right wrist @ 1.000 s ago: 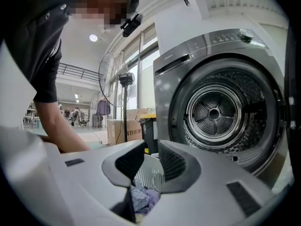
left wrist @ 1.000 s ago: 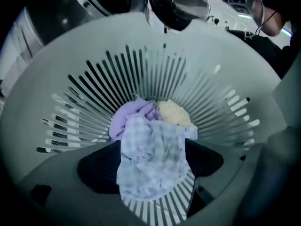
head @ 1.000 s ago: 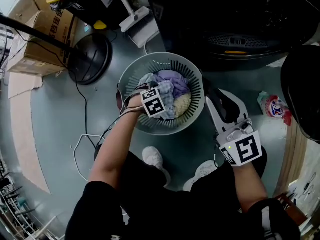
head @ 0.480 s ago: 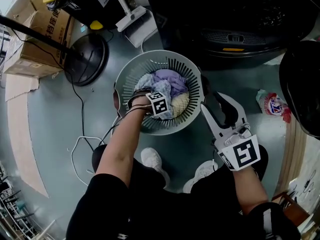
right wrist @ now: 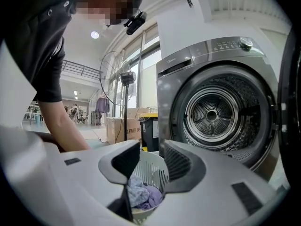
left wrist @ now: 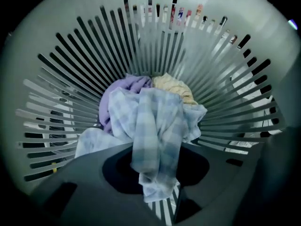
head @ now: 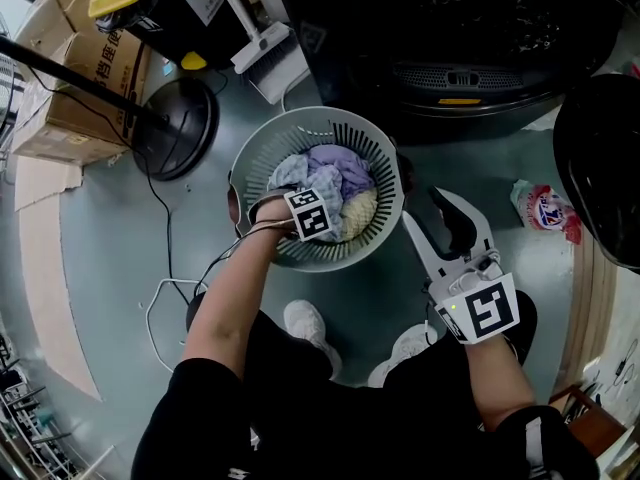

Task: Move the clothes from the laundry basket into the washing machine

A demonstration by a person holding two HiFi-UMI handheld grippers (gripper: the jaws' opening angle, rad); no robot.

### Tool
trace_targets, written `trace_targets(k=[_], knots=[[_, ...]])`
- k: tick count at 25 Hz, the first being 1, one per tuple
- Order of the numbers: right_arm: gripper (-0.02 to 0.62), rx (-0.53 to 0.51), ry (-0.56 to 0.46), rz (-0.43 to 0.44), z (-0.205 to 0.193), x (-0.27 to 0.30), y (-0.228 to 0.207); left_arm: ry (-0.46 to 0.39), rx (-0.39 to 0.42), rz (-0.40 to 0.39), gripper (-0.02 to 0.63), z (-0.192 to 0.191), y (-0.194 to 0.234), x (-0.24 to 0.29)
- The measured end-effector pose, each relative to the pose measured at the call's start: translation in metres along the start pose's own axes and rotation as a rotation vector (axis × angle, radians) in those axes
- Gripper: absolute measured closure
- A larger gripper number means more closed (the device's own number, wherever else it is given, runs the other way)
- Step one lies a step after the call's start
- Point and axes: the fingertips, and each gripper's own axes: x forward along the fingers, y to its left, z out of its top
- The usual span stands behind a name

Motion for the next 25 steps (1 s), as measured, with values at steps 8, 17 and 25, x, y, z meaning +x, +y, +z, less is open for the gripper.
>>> trace_targets(k=[8,17,25], knots=[[0.446,-0.006,-0.027,-0.014,0.009,-0.006,-0.009,-0.288,-0.109,0.122,0.488,0.037,0.013,-0.109],[0.446,-0.018,-0.044,-0.053,0.019,-0.018,-0.029,-0.577,-0.216,0.273,0.492,0.079,0.023,-0.216],[0.499,-0.063,-0.077,-0.126,0.035,-0.037,-0.052,-0.922,-0.297,0.348,0.495,0.136,0.033,-0.299]])
